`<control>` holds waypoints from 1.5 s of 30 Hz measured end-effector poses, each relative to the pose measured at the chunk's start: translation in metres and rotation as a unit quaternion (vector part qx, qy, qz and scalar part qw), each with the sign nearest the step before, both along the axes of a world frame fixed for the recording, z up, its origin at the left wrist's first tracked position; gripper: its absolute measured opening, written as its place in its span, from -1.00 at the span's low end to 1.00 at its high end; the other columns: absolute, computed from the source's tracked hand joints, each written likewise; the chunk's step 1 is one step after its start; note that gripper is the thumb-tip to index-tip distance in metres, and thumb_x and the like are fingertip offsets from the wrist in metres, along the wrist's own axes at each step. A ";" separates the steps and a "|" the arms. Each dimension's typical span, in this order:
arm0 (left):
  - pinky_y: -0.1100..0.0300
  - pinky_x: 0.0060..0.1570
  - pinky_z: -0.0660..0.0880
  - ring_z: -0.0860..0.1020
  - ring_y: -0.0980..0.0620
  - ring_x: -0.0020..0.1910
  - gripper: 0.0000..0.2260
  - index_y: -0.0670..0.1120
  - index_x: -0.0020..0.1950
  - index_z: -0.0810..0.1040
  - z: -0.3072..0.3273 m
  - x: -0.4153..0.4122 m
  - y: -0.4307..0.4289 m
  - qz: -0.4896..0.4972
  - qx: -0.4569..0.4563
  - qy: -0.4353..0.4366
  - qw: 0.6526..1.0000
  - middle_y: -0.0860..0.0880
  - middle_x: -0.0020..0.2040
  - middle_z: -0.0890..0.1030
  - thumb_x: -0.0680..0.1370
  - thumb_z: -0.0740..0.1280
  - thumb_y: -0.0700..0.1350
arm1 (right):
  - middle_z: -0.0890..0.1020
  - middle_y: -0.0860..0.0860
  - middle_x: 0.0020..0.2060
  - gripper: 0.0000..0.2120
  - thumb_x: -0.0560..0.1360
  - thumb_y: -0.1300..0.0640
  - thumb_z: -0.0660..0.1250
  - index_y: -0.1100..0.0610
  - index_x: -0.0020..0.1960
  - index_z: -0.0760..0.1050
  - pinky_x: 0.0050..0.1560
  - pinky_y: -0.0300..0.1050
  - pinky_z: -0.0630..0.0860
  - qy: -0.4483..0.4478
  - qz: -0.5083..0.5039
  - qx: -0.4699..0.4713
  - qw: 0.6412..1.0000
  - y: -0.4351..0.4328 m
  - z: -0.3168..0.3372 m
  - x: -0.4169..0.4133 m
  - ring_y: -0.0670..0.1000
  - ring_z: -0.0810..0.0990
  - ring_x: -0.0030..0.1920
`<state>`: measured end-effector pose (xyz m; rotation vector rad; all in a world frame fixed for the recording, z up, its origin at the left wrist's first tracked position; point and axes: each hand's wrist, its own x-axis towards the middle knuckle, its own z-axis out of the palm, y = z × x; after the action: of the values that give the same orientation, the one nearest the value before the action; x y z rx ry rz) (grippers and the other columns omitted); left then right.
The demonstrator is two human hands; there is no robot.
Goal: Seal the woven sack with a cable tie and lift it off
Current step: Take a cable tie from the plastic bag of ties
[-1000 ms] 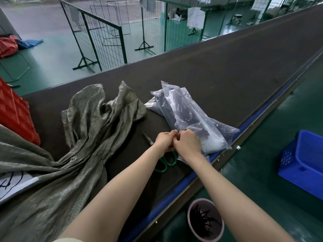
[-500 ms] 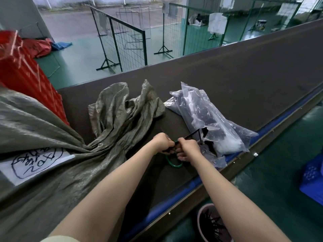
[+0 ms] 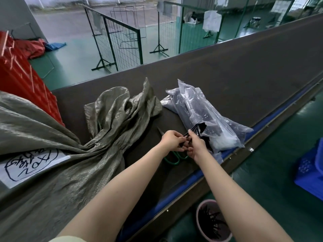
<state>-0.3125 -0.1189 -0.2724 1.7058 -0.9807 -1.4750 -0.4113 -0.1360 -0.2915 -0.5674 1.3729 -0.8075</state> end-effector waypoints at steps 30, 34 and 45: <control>0.31 -0.53 0.43 0.49 0.15 -0.53 -0.77 -0.14 0.16 0.54 -0.005 0.008 -0.003 -0.024 -0.033 -0.189 0.981 0.04 -0.36 0.47 0.57 0.17 -0.19 | 0.27 -0.01 -0.44 -0.69 0.65 0.18 -0.02 0.22 -0.20 0.37 -0.79 -0.40 0.06 -0.133 -0.016 0.046 0.990 -0.011 0.002 -0.019 -0.20 0.19 -0.80; 0.31 -0.52 0.32 0.42 0.14 -0.52 -0.76 -0.08 -0.04 0.51 -0.003 0.016 0.011 -0.172 0.059 -0.206 0.961 0.01 -0.36 0.39 0.61 0.05 -0.21 | 0.25 0.01 -0.43 -0.72 0.57 0.26 -0.02 0.20 -0.30 0.25 -0.63 -0.37 0.13 -0.243 -0.108 0.058 0.962 -0.019 0.007 -0.016 -0.11 0.23 -0.66; 0.29 -0.47 0.21 0.35 0.14 -0.57 -0.67 -0.06 -0.28 0.40 0.033 0.078 0.016 -0.195 0.127 -0.251 0.940 0.00 -0.38 0.34 0.60 -0.02 -0.25 | 0.55 0.08 -0.34 -0.71 0.55 0.30 -0.04 0.27 -0.20 0.42 -0.37 -0.27 0.29 -0.260 -0.090 0.063 0.959 -0.005 0.008 -0.009 -0.06 0.37 -0.36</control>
<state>-0.2348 -0.1034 -0.2392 2.2400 -1.5218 -1.4827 -0.4208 -0.1407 -0.2833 -0.1103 0.9848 -0.9290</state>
